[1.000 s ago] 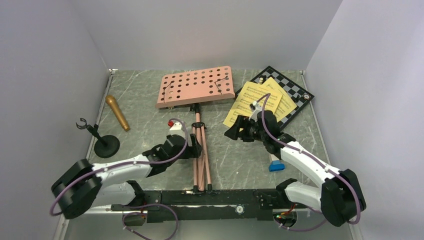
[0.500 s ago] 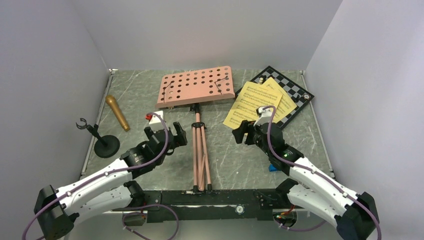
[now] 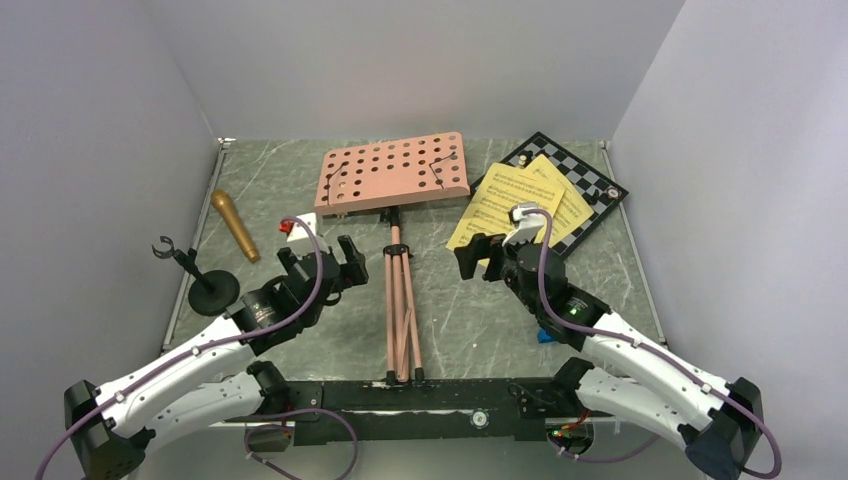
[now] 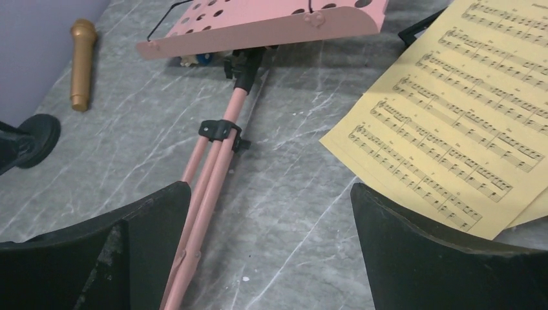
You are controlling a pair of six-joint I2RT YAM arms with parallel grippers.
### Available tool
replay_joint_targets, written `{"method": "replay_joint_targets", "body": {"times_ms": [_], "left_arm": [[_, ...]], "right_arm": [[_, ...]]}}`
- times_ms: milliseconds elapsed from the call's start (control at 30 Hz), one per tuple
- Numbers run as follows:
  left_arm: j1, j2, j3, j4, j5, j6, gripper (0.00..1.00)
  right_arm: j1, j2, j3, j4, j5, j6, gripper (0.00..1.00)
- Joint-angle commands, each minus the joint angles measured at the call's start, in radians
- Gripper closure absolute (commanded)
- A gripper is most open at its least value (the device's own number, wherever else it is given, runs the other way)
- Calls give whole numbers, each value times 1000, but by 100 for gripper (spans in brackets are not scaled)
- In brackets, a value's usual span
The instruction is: Pack up the instrument practice props
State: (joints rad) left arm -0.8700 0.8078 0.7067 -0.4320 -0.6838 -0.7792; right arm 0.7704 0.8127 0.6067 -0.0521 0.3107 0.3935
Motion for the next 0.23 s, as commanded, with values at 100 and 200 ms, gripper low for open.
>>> {"method": "replay_joint_targets", "body": {"times_ms": [100, 200], "left_arm": [[-5, -36, 19, -23, -14, 112, 1], [-4, -41, 19, -41, -1, 131, 1]], "right_arm": [[20, 59, 105, -107, 81, 2, 0], [20, 43, 122, -116, 85, 8, 0]]}}
